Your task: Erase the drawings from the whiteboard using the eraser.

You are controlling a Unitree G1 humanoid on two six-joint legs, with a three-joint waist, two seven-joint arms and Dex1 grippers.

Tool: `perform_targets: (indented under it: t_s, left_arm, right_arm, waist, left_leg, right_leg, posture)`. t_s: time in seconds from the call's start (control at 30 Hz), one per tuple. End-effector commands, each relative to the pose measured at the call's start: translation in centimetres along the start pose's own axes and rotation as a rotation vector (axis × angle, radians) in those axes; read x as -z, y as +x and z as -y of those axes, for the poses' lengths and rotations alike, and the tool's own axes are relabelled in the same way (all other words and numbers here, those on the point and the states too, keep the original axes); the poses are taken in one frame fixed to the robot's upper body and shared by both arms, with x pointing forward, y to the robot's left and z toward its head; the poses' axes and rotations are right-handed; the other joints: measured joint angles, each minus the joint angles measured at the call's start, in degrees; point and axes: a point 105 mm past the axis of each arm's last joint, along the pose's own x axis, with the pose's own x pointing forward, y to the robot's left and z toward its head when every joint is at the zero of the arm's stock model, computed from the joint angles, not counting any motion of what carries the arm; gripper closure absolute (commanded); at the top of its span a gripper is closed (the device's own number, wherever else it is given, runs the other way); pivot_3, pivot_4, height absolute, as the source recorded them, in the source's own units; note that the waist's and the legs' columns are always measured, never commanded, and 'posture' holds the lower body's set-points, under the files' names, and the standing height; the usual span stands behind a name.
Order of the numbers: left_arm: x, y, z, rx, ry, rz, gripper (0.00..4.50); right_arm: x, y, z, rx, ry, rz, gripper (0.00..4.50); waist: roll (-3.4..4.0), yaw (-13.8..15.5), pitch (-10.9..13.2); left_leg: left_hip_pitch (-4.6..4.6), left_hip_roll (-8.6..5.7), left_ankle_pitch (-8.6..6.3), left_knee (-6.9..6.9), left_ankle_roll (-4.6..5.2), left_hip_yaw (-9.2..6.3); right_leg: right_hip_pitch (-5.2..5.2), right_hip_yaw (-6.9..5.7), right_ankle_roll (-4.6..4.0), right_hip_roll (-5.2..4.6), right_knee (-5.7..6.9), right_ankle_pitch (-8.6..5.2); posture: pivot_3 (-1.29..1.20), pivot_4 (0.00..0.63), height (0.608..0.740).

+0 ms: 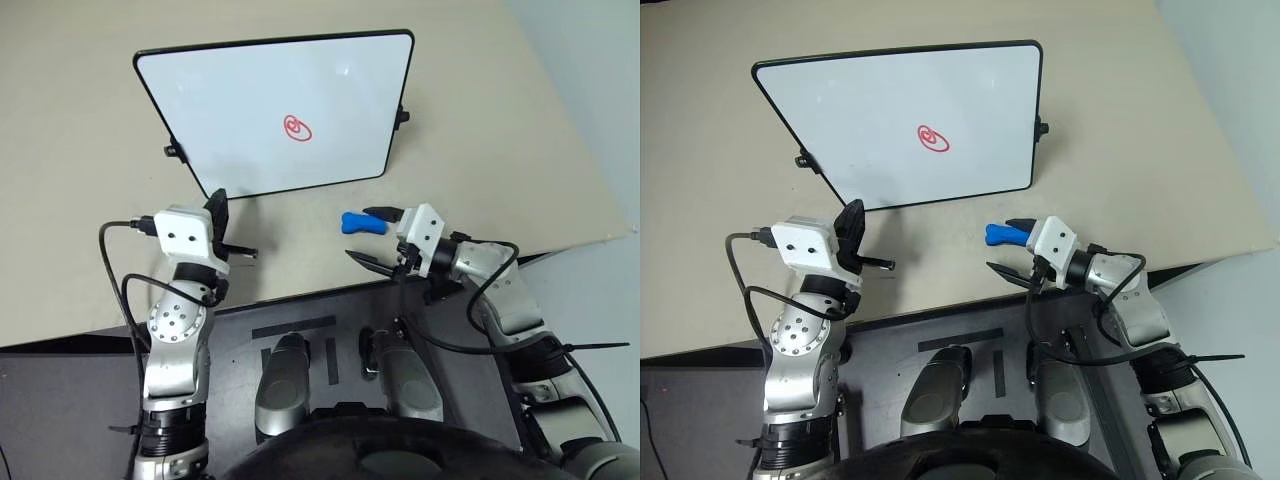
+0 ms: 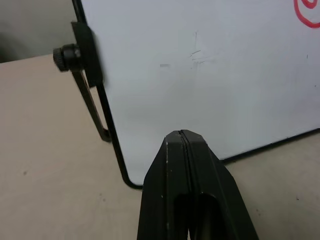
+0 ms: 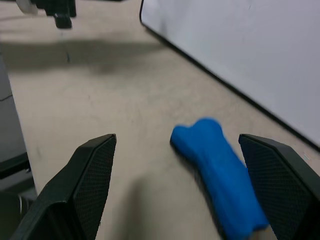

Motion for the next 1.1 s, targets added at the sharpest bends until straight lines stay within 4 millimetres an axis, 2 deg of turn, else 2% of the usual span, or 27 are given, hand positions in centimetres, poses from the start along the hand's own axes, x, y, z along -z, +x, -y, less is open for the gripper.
perform_targets:
  t_s: [0.03,0.4,0.53,0.83,0.87,0.93,1.0,1.1]
  left_arm:
    - [-1.4,0.0,0.3,-0.008,0.001,0.053,4.5]
    - [-1.4,0.7,0.8,-0.008,-0.013,0.067,4.5]
    - [-1.4,1.1,0.9,-0.005,-0.017,0.076,4.5]
    - [-1.4,1.9,1.4,0.009,-0.028,0.092,4.5]
    - [-1.4,2.0,1.4,0.01,-0.029,0.093,4.5]
    - [-1.4,2.1,1.5,0.011,-0.03,0.096,4.5]
    - [-1.5,2.2,1.5,0.011,-0.031,0.101,4.5]
    - [-1.5,2.4,1.6,0.009,-0.034,0.105,4.5]
  right_arm:
    - [-0.6,0.0,-0.1,-0.03,-0.02,0.013,0.35]
    - [1.4,0.2,0.9,-0.016,-0.022,-0.06,0.35]
    - [1.6,0.1,1.7,0.019,-0.043,-0.074,1.19]
    - [1.2,-0.1,3.0,0.075,-0.107,-0.072,4.27]
    - [1.1,-0.1,3.1,0.076,-0.112,-0.068,4.43]
    - [0.7,0.0,3.1,0.075,-0.127,-0.06,4.43]
    - [-0.5,0.3,3.0,0.056,-0.189,-0.029,4.43]
    - [-4.2,1.7,3.1,0.018,-0.306,0.076,4.43]
  waist:
    - [0.0,0.0,0.0]
    - [0.0,0.0,0.0]
    - [0.0,0.0,0.0]
    - [-0.01,0.1,0.0]
    - [-0.01,0.1,0.0]
    - [-0.01,0.1,0.0]
    - [0.0,0.1,0.0]
    - [0.02,0.0,0.0]
  left_leg:
    - [0.0,0.0,0.0,0.0,0.0,0.0]
    - [0.07,0.01,0.0,0.06,0.0,-0.02]
    - [0.13,0.0,0.0,0.1,0.01,-0.03]
    - [0.14,0.0,-0.03,0.08,0.02,-0.05]
    - [0.14,0.0,-0.03,0.07,0.02,-0.05]
    - [0.14,0.0,-0.04,0.08,0.02,-0.04]
    - [0.14,-0.01,-0.04,0.08,0.02,-0.04]
    - [0.14,0.0,-0.03,0.09,0.03,-0.04]
  right_leg:
    - [0.0,0.0,0.0,0.0,0.0,0.0]
    - [0.08,0.0,-0.14,0.0,0.02,0.09]
    - [0.17,0.0,-0.14,-0.01,0.02,0.08]
    - [0.19,0.0,-0.15,-0.02,0.01,0.09]
    - [0.19,0.0,-0.15,-0.02,0.0,0.09]
    - [0.19,0.0,-0.15,-0.03,0.0,0.09]
    - [0.19,0.0,-0.15,-0.03,0.0,0.09]
    - [0.17,0.0,-0.17,-0.02,0.01,0.11]
  posture:
    - [0.0,0.15,0.74]
    - [0.0,0.15,0.74]
    - [0.0,0.15,0.74]
    - [0.0,0.15,0.74]
    - [0.0,0.15,0.74]
    - [0.0,0.15,0.74]
    - [0.0,0.15,0.74]
    - [0.0,0.15,0.74]
